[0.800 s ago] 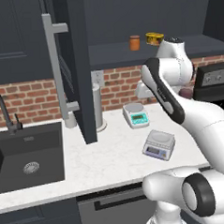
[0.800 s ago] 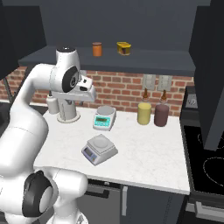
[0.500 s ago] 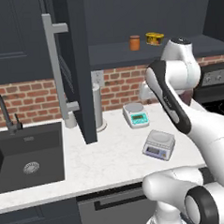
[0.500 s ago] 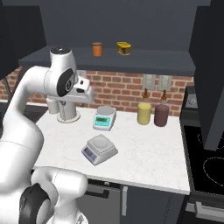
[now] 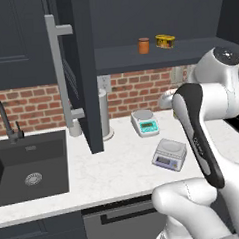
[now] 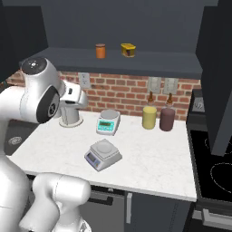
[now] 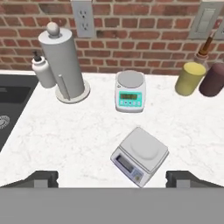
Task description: Pick the jam and place it on the digital scale for weighing, and close the cabinet.
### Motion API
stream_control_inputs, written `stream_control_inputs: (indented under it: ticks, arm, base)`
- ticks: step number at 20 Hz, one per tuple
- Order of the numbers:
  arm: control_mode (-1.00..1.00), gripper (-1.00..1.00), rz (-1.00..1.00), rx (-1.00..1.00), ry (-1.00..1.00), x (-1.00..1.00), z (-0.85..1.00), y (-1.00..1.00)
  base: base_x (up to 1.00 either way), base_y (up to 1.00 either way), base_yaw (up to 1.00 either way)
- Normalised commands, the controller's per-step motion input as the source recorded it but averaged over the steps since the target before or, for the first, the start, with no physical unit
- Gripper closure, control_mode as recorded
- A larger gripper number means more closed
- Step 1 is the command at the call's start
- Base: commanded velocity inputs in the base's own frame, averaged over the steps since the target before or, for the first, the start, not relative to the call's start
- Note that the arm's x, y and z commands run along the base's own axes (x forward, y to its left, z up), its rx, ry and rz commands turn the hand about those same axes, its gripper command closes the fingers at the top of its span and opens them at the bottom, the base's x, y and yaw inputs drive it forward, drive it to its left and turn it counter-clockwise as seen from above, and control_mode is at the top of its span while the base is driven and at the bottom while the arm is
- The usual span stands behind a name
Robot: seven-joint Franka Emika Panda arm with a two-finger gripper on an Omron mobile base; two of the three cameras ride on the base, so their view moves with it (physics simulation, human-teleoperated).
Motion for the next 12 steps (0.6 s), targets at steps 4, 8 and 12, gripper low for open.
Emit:
stream_control_inputs:
  ticks: [4, 8, 12]
  arm:
    - [-1.0, -1.0, -0.03, -0.03, -0.06, -0.29, 0.79, 0.0]
    - [-1.0, -1.0, 0.0, -0.05, -0.02, -0.05, 0.81, 0.0]
    - [-1.0, -1.0, 0.0, -0.01, -0.02, -0.02, 0.62, 0.0]
  base:
    - [0.0, 0.0, 0.0]
    - [0.0, 0.0, 0.0]
    - [0.0, 0.0, 0.0]
